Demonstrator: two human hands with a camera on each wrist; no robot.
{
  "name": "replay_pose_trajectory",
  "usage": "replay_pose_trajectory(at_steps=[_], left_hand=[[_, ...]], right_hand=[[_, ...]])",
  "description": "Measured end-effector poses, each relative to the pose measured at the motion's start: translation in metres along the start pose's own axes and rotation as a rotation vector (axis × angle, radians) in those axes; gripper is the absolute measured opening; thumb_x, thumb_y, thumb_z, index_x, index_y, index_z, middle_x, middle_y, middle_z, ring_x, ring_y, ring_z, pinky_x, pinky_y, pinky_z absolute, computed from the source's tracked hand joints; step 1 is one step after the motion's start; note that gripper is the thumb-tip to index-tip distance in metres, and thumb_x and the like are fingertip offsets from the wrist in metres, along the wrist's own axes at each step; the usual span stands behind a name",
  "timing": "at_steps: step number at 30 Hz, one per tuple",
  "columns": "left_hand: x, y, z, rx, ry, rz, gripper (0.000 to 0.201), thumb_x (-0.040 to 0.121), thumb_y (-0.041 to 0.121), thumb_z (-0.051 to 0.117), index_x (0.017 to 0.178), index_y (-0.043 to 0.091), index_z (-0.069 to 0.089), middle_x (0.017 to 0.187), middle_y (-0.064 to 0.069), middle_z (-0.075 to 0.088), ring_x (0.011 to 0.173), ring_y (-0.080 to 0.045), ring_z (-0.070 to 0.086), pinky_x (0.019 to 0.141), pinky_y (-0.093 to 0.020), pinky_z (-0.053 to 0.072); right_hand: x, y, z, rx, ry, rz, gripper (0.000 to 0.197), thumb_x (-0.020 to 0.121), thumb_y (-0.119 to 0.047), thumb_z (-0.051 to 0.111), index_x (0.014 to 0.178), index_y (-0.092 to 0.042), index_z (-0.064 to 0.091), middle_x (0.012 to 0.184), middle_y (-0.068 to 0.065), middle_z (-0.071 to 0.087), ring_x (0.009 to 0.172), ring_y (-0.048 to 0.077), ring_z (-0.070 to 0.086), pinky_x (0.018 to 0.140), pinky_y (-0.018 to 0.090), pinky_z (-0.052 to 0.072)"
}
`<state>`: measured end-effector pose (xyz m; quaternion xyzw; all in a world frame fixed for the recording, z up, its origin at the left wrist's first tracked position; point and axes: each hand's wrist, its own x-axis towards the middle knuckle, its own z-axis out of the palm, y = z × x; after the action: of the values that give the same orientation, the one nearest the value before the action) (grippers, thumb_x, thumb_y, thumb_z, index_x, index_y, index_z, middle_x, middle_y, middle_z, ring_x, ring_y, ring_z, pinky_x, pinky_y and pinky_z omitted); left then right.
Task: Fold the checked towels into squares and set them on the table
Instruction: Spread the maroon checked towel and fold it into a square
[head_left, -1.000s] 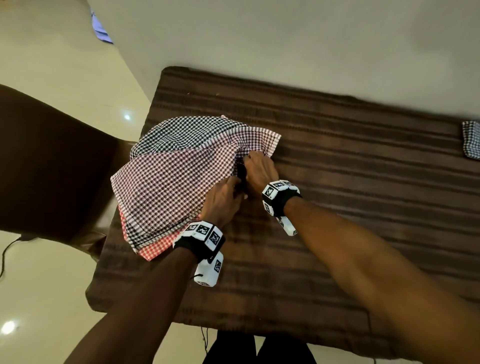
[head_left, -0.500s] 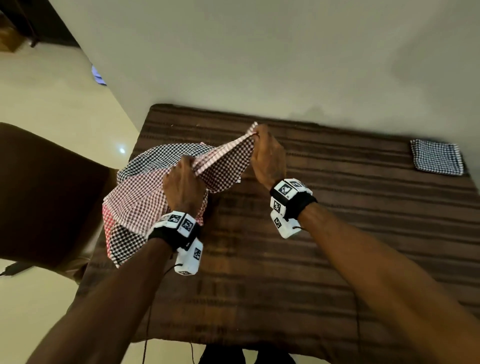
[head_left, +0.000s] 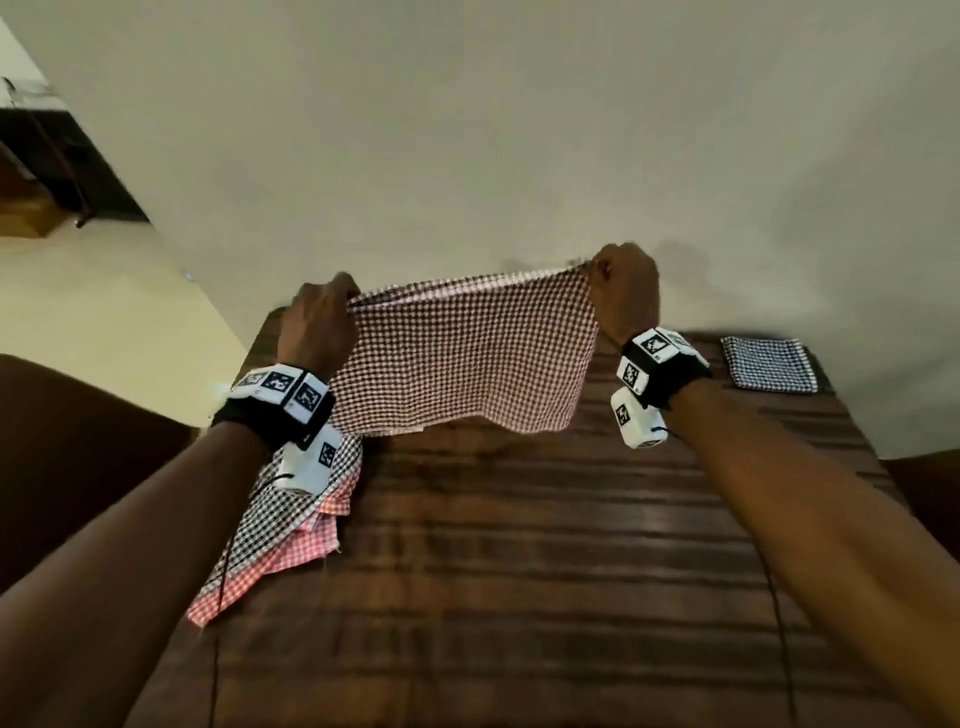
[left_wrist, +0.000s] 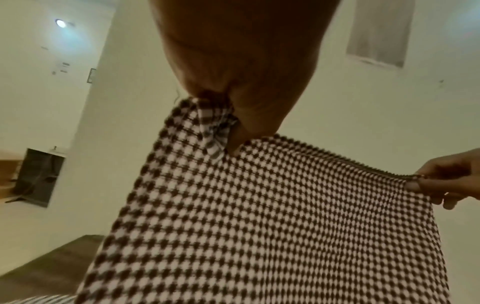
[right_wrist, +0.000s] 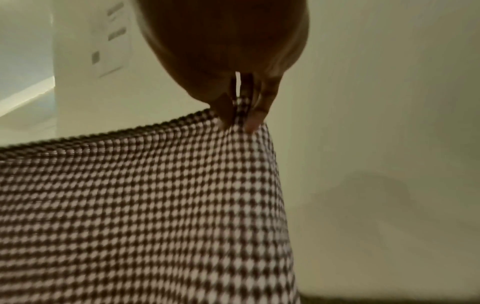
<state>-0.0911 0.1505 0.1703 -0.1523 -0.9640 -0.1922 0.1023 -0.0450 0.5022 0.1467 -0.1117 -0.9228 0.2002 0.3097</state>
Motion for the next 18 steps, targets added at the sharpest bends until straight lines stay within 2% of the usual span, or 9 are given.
replay_pose_trajectory(at_steps=[3, 5, 7, 9, 11, 13, 14, 16, 18], left_hand=[[0.015, 0.041, 0.005, -0.045, 0.09, 0.033, 0.025, 0.085, 0.006, 0.05, 0.109, 0.008, 0.054, 0.097, -0.026, 0.064, 0.092, -0.046, 0.058, 0.072, -0.048, 0.046], [0.009, 0.066, 0.018, -0.018, 0.11, 0.043, 0.029, 0.084, 0.006, 0.048, 0.112, 0.008, 0.052, 0.099, -0.026, 0.061, 0.091, -0.045, 0.057, 0.074, -0.048, 0.044], [-0.004, 0.079, 0.037, 0.029, 0.091, 0.08, 0.032, 0.081, 0.002, 0.048, 0.112, 0.006, 0.053, 0.098, -0.027, 0.059, 0.089, -0.045, 0.056, 0.076, -0.048, 0.042], [-0.025, 0.085, 0.066, 0.123, 0.006, 0.165, 0.035, 0.075, 0.001, 0.053, 0.11, 0.003, 0.055, 0.098, -0.026, 0.059, 0.087, -0.044, 0.056, 0.077, -0.048, 0.041], [-0.053, 0.083, 0.098, 0.197, -0.078, 0.318, 0.033, 0.072, 0.003, 0.053, 0.105, 0.0, 0.059, 0.097, -0.024, 0.061, 0.083, -0.043, 0.058, 0.074, -0.048, 0.044], [-0.089, 0.079, 0.127, 0.143, -0.21, 0.355, 0.031, 0.072, 0.007, 0.049, 0.1, 0.002, 0.061, 0.089, -0.023, 0.062, 0.076, -0.043, 0.06, 0.068, -0.048, 0.049], [-0.106, 0.075, 0.14, 0.109, -0.298, 0.321, 0.032, 0.076, 0.008, 0.049, 0.105, 0.004, 0.061, 0.089, -0.022, 0.063, 0.077, -0.044, 0.061, 0.067, -0.047, 0.05], [-0.144, 0.071, 0.163, 0.14, -0.471, 0.239, 0.042, 0.084, 0.007, 0.052, 0.126, 0.005, 0.055, 0.099, -0.023, 0.065, 0.086, -0.044, 0.061, 0.073, -0.046, 0.049], [-0.177, 0.069, 0.183, 0.158, -0.554, 0.261, 0.052, 0.085, 0.008, 0.057, 0.136, 0.001, 0.048, 0.107, -0.027, 0.064, 0.09, -0.047, 0.061, 0.075, -0.049, 0.05]], right_hand=[[0.006, 0.011, -0.043, -0.034, 0.279, 0.0, 0.013, 0.085, -0.008, 0.05, 0.089, 0.0, 0.06, 0.093, 0.021, 0.059, 0.081, 0.036, 0.057, 0.068, 0.041, 0.041], [-0.009, 0.028, -0.064, -0.051, 0.363, -0.008, 0.011, 0.084, -0.004, 0.051, 0.089, -0.001, 0.06, 0.095, 0.019, 0.058, 0.083, 0.035, 0.057, 0.069, 0.04, 0.045], [-0.039, 0.052, -0.075, -0.073, 0.383, -0.025, 0.011, 0.079, 0.0, 0.053, 0.088, -0.001, 0.059, 0.093, 0.019, 0.057, 0.082, 0.036, 0.057, 0.069, 0.04, 0.044], [-0.083, 0.08, -0.081, -0.112, 0.333, -0.01, 0.017, 0.073, 0.004, 0.052, 0.087, -0.001, 0.059, 0.091, 0.02, 0.056, 0.081, 0.036, 0.054, 0.069, 0.039, 0.041], [-0.134, 0.105, -0.083, -0.125, 0.243, 0.053, 0.02, 0.068, 0.006, 0.05, 0.086, -0.002, 0.057, 0.09, 0.02, 0.055, 0.081, 0.034, 0.051, 0.07, 0.038, 0.038], [-0.188, 0.129, -0.077, -0.135, 0.151, 0.157, 0.018, 0.068, 0.005, 0.05, 0.084, -0.001, 0.056, 0.088, 0.021, 0.055, 0.08, 0.035, 0.051, 0.069, 0.037, 0.036], [-0.213, 0.139, -0.073, -0.142, 0.113, 0.209, 0.017, 0.068, 0.003, 0.049, 0.084, 0.0, 0.057, 0.088, 0.021, 0.055, 0.079, 0.036, 0.052, 0.069, 0.038, 0.037], [-0.268, 0.157, -0.066, -0.14, 0.039, 0.298, 0.025, 0.065, 0.004, 0.049, 0.087, 0.002, 0.059, 0.091, 0.023, 0.057, 0.081, 0.038, 0.053, 0.072, 0.041, 0.041], [-0.313, 0.169, -0.059, -0.111, -0.026, 0.376, 0.034, 0.06, 0.007, 0.049, 0.091, 0.003, 0.062, 0.095, 0.024, 0.06, 0.085, 0.037, 0.053, 0.076, 0.041, 0.045]])
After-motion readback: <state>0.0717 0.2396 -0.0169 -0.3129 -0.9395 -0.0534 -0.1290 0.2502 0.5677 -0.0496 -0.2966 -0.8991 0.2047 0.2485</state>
